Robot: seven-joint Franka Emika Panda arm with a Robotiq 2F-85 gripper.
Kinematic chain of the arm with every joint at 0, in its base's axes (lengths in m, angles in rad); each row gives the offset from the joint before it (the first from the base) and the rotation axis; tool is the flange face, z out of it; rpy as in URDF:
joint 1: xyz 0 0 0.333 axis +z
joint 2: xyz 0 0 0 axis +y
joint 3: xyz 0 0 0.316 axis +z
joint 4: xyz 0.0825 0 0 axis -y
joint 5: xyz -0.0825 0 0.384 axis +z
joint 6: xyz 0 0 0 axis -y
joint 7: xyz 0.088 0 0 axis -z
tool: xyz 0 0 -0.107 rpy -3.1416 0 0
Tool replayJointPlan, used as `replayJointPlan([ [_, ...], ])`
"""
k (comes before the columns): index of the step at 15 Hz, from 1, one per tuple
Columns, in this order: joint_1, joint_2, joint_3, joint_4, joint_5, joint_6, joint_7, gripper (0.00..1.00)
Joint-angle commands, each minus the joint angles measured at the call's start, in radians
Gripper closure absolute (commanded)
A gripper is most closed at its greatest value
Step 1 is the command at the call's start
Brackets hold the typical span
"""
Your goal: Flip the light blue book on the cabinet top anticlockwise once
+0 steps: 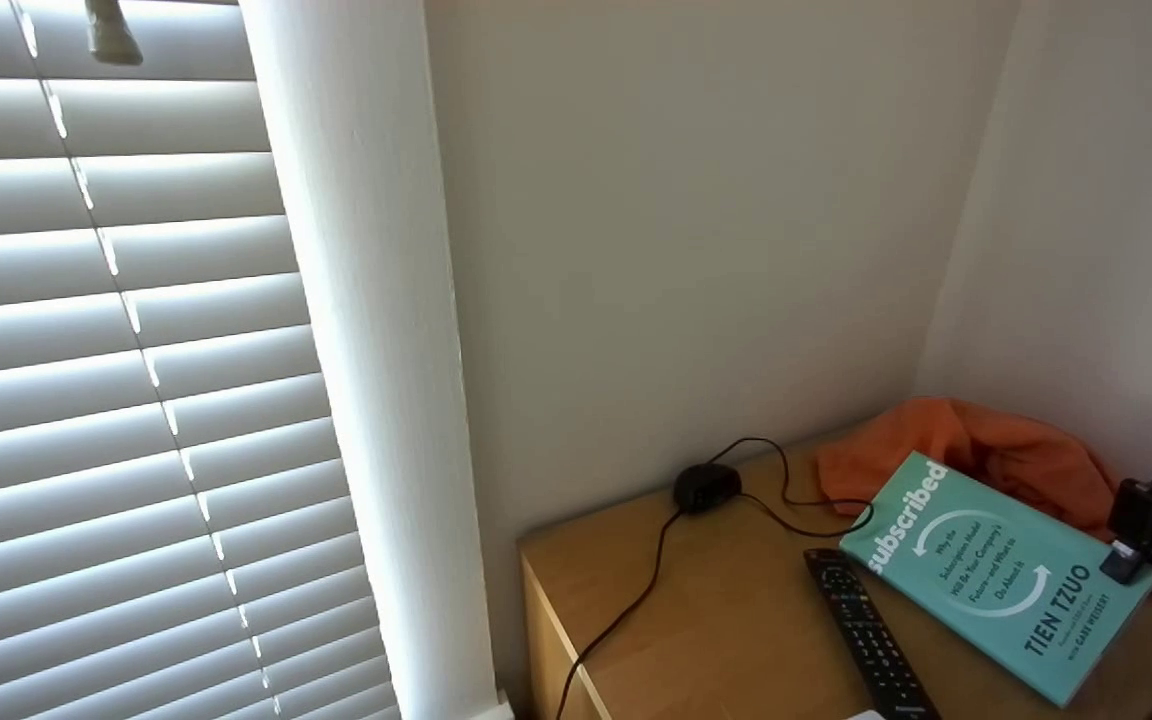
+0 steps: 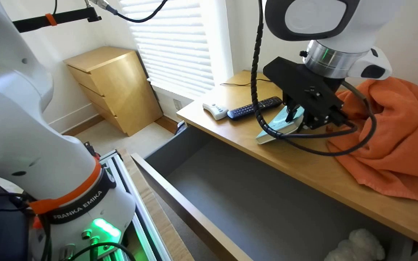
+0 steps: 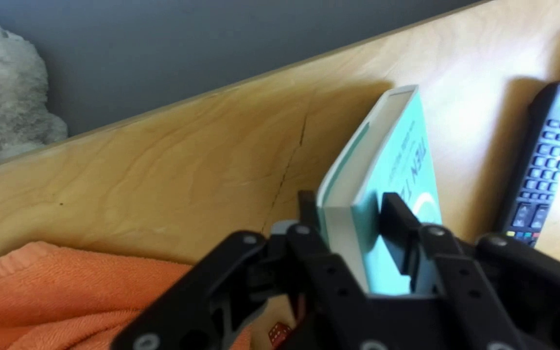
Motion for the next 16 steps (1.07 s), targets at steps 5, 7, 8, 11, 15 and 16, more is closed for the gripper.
replayJointPlan([
  [5, 0.021, -0.051, 0.045, -0.094, -0.128, 0.113, 0.083, 0.88],
  [7, 0.026, -0.06, 0.052, -0.106, -0.14, 0.125, 0.088, 0.88],
  [8, 0.031, -0.066, 0.055, -0.116, -0.155, 0.143, 0.097, 0.88],
  [11, 0.033, -0.07, 0.073, -0.133, -0.152, 0.189, 0.067, 0.88],
  [15, 0.02, -0.07, 0.088, -0.135, -0.11, 0.205, 0.028, 0.88],
  [16, 0.013, -0.068, 0.087, -0.135, -0.094, 0.198, 0.015, 0.88],
])
